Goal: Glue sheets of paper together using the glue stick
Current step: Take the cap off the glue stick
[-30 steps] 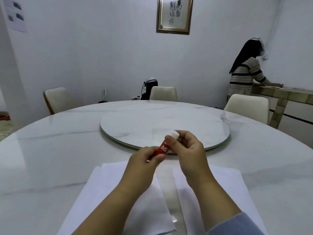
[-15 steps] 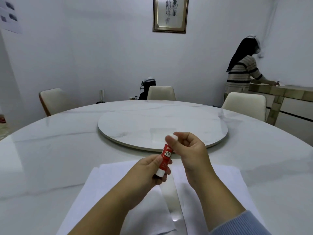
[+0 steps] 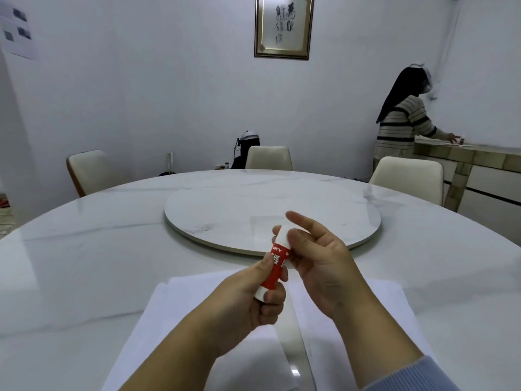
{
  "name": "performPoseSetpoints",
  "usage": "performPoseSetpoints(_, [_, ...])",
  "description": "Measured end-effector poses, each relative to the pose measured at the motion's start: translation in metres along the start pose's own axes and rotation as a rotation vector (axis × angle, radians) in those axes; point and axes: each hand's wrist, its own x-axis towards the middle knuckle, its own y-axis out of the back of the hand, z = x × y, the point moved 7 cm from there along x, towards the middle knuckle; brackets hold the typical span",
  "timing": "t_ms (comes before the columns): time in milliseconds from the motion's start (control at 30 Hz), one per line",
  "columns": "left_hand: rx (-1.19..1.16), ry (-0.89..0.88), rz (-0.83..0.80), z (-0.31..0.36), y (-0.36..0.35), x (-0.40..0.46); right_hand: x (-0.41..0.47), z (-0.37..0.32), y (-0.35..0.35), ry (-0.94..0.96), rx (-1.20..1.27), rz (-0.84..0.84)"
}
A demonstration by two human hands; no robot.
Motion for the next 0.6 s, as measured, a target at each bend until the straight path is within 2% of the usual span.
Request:
performPoseSetpoints(100, [-0.024,-0.016,0.034,0.001,0.005,0.001,-0.001,0.002,-0.006,-0.006,-0.06,-0.034])
performPoseSetpoints(200, [0.115,-0.038,0.073,0.002,0.009,0.001,0.0,0.004,-0.003,0.022,-0.157,0.044])
performPoseSetpoints(367, [0.143,-0.072,0.2,0.012,0.029,-0.002,0.006,-0.006,0.022,0.172,-0.015,0.222])
performPoseSetpoints(433, [0.064,-0.117,0.326,0.015,0.041,-0.003,0.007,0.001,0.033,0.183,-0.267,0.311])
performPoseSetpoints(500, [0.016,-0.17,0.437,0.018,0.051,-0.003,0.009,0.017,0.037,0.139,-0.599,0.326])
performPoseSetpoints(600, [0.054,-0.232,0.497,0.022,0.056,-0.004,0.013,0.041,0.038,0.059,-0.913,0.313])
